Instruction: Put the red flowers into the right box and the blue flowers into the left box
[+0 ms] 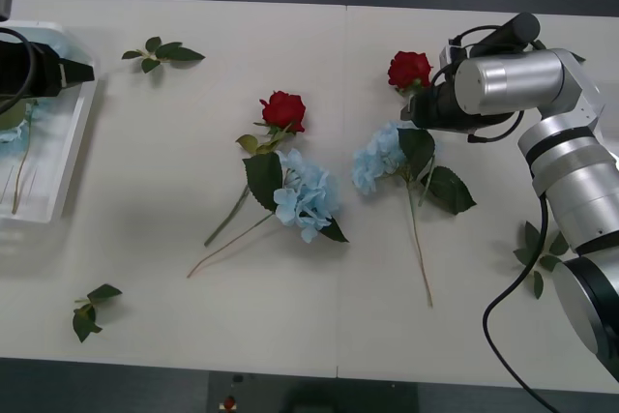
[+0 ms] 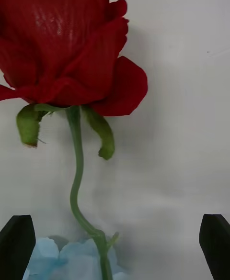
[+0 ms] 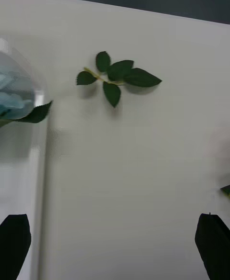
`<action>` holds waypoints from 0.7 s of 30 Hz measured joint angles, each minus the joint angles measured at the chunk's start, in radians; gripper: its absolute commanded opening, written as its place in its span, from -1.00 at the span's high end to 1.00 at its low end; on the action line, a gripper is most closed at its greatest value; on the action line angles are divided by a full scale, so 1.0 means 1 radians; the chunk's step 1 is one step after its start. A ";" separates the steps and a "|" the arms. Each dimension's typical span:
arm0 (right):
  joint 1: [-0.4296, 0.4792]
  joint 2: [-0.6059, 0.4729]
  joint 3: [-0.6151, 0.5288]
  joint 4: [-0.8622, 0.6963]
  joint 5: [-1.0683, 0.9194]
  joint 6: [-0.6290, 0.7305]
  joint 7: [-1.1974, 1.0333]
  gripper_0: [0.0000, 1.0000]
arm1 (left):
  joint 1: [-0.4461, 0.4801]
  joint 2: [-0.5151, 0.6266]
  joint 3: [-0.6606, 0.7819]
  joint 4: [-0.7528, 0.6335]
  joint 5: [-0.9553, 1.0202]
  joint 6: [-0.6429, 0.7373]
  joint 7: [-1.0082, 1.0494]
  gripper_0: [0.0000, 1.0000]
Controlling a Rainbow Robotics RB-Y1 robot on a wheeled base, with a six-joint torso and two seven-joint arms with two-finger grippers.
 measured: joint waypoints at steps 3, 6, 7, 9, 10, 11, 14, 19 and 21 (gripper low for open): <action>0.000 0.005 0.002 0.000 0.008 0.000 0.000 -1.00 | -0.037 -0.067 -0.054 0.000 -0.076 -0.016 0.024 -1.00; -0.001 0.006 0.021 0.000 0.025 0.000 0.000 -1.00 | -0.058 -0.152 -0.108 0.000 -0.171 -0.049 0.024 -1.00; -0.001 0.006 0.031 0.000 0.029 0.000 0.000 -1.00 | -0.063 -0.175 -0.128 0.000 -0.196 -0.059 0.024 -1.00; -0.001 0.006 0.048 0.006 0.036 -0.011 0.000 -1.00 | -0.075 -0.217 -0.175 0.000 -0.242 -0.074 0.024 -1.00; -0.001 0.007 0.054 0.013 0.040 -0.030 0.000 -1.00 | -0.080 -0.233 -0.200 0.000 -0.264 -0.076 0.024 -1.00; -0.001 0.007 0.058 0.023 0.045 -0.051 0.000 -1.00 | -0.086 -0.247 -0.224 0.001 -0.281 -0.077 0.024 -1.00; -0.001 0.014 0.054 0.048 0.062 -0.067 0.000 -1.00 | -0.099 -0.273 -0.290 0.001 -0.302 -0.077 0.024 -1.00; -0.001 0.035 0.029 0.054 0.085 -0.065 0.000 0.44 | -0.103 -0.294 -0.362 0.001 -0.306 -0.106 0.026 -1.00; -0.001 0.037 0.029 0.054 0.091 -0.065 0.000 0.75 | -0.103 -0.297 -0.390 0.001 -0.320 -0.124 0.029 -1.00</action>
